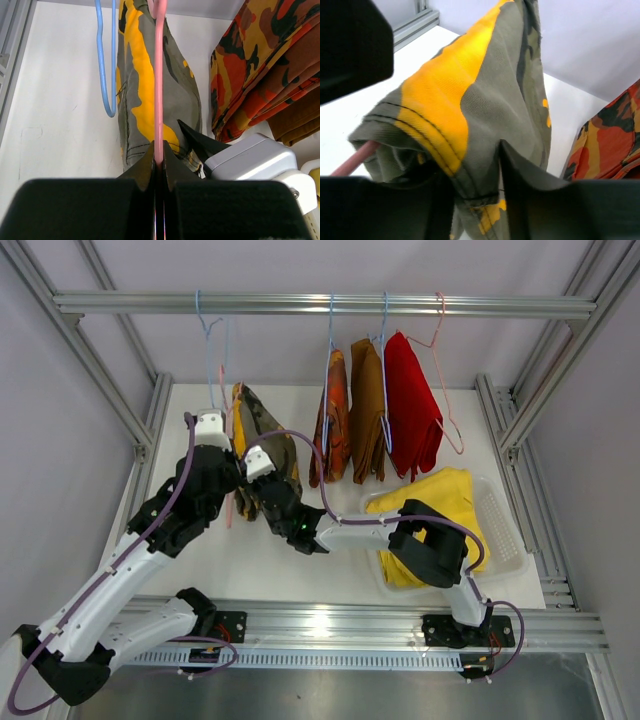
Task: Remove the trousers from the hanger
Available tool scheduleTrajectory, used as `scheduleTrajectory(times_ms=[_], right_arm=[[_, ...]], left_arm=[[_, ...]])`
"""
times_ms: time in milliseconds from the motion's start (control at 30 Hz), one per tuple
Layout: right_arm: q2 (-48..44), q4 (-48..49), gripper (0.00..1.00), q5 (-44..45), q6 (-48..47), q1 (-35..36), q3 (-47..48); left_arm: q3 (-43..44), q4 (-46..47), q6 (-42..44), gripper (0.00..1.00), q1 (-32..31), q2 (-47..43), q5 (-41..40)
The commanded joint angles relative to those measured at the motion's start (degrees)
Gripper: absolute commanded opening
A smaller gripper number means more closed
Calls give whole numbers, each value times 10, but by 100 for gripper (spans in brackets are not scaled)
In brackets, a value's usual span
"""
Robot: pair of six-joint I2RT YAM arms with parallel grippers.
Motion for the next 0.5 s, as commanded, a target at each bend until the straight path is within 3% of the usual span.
scheduleTrajectory(times_ms=[0, 233, 467], right_arm=[[0, 39, 33, -5, 6, -4, 7], [-11, 20, 0, -14, 17, -4, 7], [-41, -2, 0, -19, 19, 1, 5]], left_arm=[[27, 61, -8, 1, 1, -2, 10], [27, 60, -12, 0, 1, 0, 10], [27, 59, -14, 1, 1, 11, 8]])
